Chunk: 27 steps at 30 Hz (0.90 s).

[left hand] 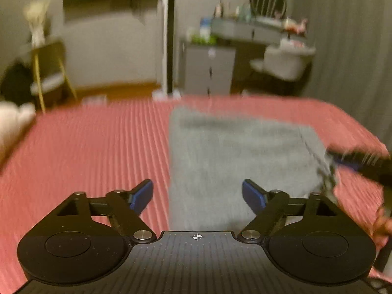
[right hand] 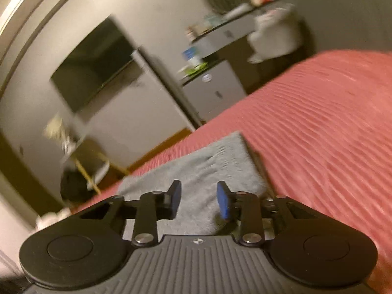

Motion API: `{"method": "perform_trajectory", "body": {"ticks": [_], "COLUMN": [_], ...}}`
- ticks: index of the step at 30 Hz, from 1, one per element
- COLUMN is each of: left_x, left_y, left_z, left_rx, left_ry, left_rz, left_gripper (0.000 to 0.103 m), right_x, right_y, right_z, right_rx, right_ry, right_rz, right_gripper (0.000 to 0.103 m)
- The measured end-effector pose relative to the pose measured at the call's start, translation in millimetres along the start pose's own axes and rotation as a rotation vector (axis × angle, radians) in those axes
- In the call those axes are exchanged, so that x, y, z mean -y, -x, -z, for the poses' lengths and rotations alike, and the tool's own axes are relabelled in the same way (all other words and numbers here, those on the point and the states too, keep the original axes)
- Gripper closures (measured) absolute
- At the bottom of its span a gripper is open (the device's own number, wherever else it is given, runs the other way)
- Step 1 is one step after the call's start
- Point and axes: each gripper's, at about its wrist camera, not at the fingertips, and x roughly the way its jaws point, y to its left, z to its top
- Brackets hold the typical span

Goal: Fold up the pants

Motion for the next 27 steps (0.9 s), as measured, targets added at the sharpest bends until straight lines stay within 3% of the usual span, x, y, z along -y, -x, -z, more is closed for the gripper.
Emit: {"method": "perform_trajectory", "body": {"ticks": [2,3,5,7,9,10,12,13,14,15,16,17,18,19,21,24,27], "left_x": [0,-2,-2,-1,1,6,10,13,20,28,32,34,34,32,26,20,19], "left_y": [-16,-31,-69,-111,-150,-177,-214,-230,-240,-242,-241,-233,-223,-208,-174,-119,-81], "left_z": [-17,-27,-46,-62,-69,-69,-61,-56,-53,-52,-52,-52,-51,-48,-35,3,43], "left_rx": [0.025,0.021,-0.022,-0.063,-0.107,-0.153,-0.235,-0.257,-0.245,-0.213,-0.188,-0.155,-0.129,-0.107,-0.072,-0.058,-0.065], "left_ry": [-0.026,-0.026,-0.003,0.023,0.026,0.017,-0.019,-0.064,-0.125,-0.185,-0.211,-0.214,-0.203,-0.183,-0.143,-0.075,-0.071], "left_rz": [-0.031,-0.057,-0.107,-0.107,-0.104,-0.138,-0.215,-0.262,-0.318,-0.399,-0.452,-0.456,-0.424,-0.358,-0.257,-0.202,-0.194], "left_gripper": [0.015,0.019,0.032,0.064,0.076,0.077,0.075,0.069,0.058,0.036,0.032,0.035,0.046,0.048,0.044,0.042,0.042], "right_x": [-2,1,6,8,7,6,5,4,3,4,4,4,5,6,9,6,-1], "right_y": [-17,-28,-30,-25,-24,-23,-26,-26,-25,-27,-28,-28,-28,-28,-26,-17,-6], "right_z": [7,13,24,35,39,40,41,43,45,45,45,46,47,47,46,44,46], "right_rx": [-0.041,-0.067,-0.017,0.022,0.035,0.038,0.046,0.052,0.055,0.055,0.057,0.060,0.064,0.066,0.070,0.077,0.080], "right_ry": [0.090,0.126,0.161,0.208,0.228,0.226,0.243,0.251,0.256,0.260,0.263,0.268,0.272,0.269,0.244,0.222,0.205], "right_rz": [0.066,0.108,0.123,0.117,0.127,0.128,0.134,0.136,0.130,0.125,0.123,0.125,0.124,0.123,0.111,0.093,0.045], "right_gripper": [0.076,0.083,0.088,0.088,0.088,0.088,0.088,0.088,0.088,0.088,0.088,0.088,0.088,0.088,0.088,0.086,0.072]}}
